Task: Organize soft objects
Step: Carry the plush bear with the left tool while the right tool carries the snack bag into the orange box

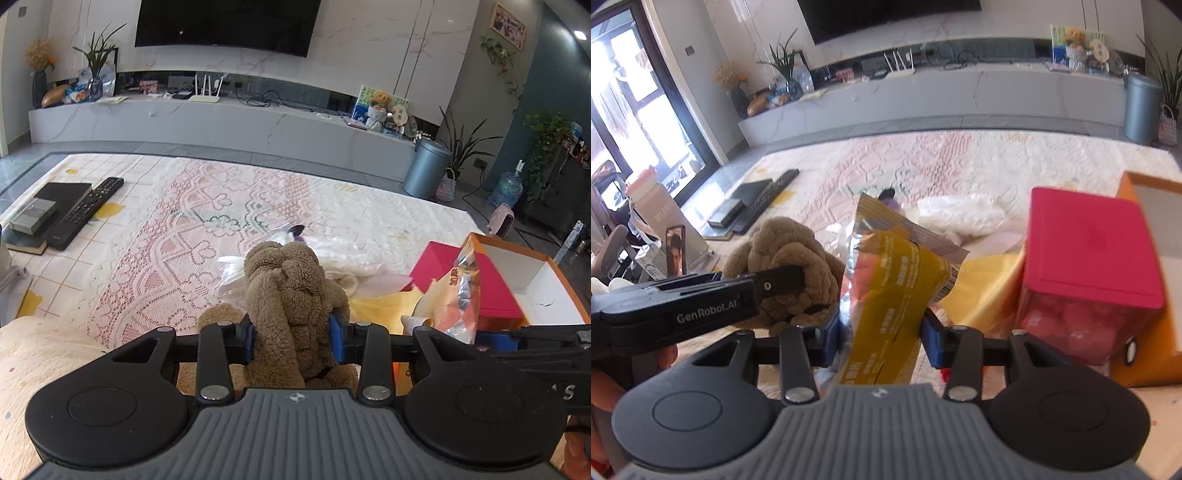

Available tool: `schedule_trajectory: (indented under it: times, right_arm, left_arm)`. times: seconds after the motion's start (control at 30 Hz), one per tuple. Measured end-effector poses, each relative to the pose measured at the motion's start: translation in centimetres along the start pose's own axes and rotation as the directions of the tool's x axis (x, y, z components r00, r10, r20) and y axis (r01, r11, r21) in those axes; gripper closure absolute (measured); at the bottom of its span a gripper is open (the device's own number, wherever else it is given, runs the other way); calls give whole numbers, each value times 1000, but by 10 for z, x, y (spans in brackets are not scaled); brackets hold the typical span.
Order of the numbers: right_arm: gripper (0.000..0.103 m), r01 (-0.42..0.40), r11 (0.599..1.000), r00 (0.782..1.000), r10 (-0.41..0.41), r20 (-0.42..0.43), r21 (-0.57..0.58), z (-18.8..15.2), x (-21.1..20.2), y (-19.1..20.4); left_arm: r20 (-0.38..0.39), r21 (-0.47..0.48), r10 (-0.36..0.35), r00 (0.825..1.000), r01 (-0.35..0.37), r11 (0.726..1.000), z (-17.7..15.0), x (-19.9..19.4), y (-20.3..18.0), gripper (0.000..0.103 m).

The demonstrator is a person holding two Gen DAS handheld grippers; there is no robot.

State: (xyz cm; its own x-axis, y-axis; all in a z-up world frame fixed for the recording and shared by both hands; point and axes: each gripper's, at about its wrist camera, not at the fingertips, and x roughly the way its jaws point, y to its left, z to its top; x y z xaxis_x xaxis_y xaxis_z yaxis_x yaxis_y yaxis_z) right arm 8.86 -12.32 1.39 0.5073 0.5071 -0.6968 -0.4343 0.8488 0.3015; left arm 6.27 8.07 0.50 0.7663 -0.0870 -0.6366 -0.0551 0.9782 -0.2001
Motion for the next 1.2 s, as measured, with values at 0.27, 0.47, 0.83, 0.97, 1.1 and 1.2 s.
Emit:
schedule_trajectory:
  times: [0.27,0.47,0.83,0.97,1.1,1.2]
  right_arm:
    - [59,63,997,994,-59,93,-38,2,-57,-15]
    - [59,147,985,984,-136,119,-85,12,-92,-40]
    - [59,344,924,938,-329,108,-166,39,-122,-113]
    - [59,384,907,923,-374,88,-173,48,-121,-143]
    - [59,420,890,908,-413,74,-178,61,-116,-169]
    - [59,438,880,899,-435,60,-183,71,-109,-189]
  left_arm:
    - [43,49,-88,995,86,995,9,-26,-40,62]
    - [50,106,-185,982,179,978,16,-31,-83,62]
    - [-44,142,-389,920,391,909,43,12,-166,62]
    - [-90,145,-436,895,445,884,52,34,-195,62]
    - [-124,157,-451,884,466,871,64,54,-221,62]
    - [-154,164,-454,878,476,864,70,69,-238,62]
